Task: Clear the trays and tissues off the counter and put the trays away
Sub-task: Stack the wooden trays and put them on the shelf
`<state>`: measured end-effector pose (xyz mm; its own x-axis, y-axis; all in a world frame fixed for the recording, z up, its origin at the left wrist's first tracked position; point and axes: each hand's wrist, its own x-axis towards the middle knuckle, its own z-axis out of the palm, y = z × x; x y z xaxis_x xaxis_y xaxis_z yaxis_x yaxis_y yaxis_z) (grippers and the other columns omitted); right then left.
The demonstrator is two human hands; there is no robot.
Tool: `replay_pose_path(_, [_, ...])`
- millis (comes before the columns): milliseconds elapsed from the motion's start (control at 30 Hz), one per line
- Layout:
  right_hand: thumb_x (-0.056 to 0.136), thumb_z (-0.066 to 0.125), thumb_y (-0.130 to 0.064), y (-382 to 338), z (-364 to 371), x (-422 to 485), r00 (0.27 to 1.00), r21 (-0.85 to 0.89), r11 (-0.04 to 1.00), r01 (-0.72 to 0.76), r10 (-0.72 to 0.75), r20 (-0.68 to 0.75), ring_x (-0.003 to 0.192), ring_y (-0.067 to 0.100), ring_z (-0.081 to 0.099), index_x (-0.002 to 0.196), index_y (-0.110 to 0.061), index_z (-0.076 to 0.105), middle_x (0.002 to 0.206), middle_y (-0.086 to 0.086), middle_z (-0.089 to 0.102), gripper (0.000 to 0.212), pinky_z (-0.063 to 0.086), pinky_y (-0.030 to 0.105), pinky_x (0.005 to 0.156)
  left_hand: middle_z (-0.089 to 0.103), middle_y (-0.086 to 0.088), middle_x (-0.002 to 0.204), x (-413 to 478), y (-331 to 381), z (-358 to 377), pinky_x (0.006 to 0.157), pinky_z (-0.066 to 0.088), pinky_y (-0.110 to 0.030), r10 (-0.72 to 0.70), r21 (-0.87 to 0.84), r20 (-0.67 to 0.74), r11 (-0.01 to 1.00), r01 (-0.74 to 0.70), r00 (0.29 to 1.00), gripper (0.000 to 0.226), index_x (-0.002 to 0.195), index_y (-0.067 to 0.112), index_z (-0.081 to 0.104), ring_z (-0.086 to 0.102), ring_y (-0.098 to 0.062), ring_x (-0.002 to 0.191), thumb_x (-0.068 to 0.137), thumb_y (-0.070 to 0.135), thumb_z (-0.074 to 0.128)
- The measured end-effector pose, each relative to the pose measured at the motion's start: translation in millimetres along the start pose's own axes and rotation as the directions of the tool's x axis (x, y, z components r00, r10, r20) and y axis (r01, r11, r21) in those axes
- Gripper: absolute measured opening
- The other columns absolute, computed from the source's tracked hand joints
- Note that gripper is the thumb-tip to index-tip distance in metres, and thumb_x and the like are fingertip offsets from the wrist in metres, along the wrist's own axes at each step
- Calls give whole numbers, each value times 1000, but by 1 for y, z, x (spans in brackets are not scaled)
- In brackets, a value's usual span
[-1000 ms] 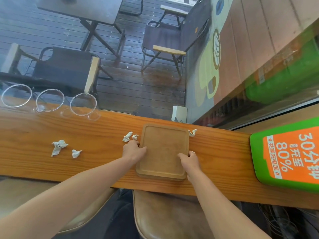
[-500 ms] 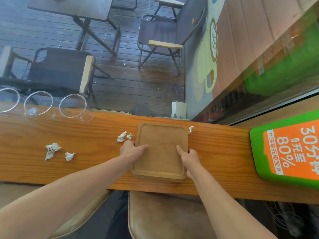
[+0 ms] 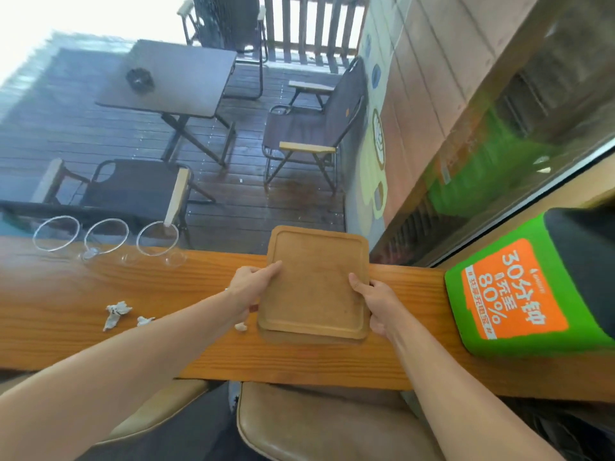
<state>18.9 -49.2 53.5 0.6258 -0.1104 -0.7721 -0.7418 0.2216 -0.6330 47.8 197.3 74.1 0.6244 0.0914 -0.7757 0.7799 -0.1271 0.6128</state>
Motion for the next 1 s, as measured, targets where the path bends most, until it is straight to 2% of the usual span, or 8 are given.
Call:
replay_pose_path(133, [88,72,-35,-16,0,-36,998,41,998,55,-54,-26,100,30,68,123,-3,59,109,13,73,49,55,49,90,66,-10,124,-39,30,6,99,49,-55,89,-112,144,991,-73,986,70,138,18,49,64,-33,111,91,70,38])
replay_pose_path(233, [90,68,-38,-27,2,-64,992,14,994,113,-112,-50,113,35,63,132,-4,52,125,16,66,56,48,55,102,67,-9,121,-62,44,4,93,53,-52,131,-146,179,984,-105,975,66,136,24,48,66,-32,106,92,71,33])
replay_pose_path(367, [98,59,-33,-35,6,-101,969,5,971,240,-239,-60,112,35,64,135,-10,52,123,15,67,45,49,57,100,72,-9,108,-85,50,-6,95,52,-54,208,-145,198,973,-181,958,58,121,21,62,69,-32,100,93,66,40])
replay_pose_path(567, [101,55,-26,-19,16,-157,935,97,933,346,-334,-123,113,31,64,144,-18,43,127,12,66,45,52,53,96,72,-12,112,-107,46,-17,93,54,-53,255,-169,287,962,-213,924,56,126,19,61,70,-35,99,95,61,40])
replay_pose_path(667, [102,53,-23,4,13,-180,936,206,917,340,-311,-164,107,30,67,146,-20,39,126,12,67,46,56,50,86,79,-5,81,-120,37,-13,62,61,-37,259,-136,305,964,-228,916,53,109,21,68,76,-25,71,93,64,42])
replay_pose_path(733, [102,53,-24,20,5,-197,932,229,911,342,-299,-203,112,32,66,147,-20,38,129,12,65,47,54,55,92,76,1,65,-132,30,-4,46,55,-28,264,-111,341,964,-240,902,53,98,22,69,73,-19,56,90,68,44])
replay_pose_path(900, [103,50,-25,55,-29,-239,867,216,879,425,-327,-376,123,36,58,144,-18,42,138,15,58,42,46,57,103,77,-6,83,-175,16,38,54,59,-33,268,-19,466,956,-293,843,53,107,21,67,74,-24,69,92,66,43])
replay_pose_path(1000, [103,51,-26,79,-62,-271,836,245,856,454,-314,-451,118,36,61,139,-14,46,132,16,62,38,49,57,100,71,-13,111,-201,5,75,91,55,-50,275,60,537,930,-361,797,64,124,21,64,69,-33,98,91,69,38])
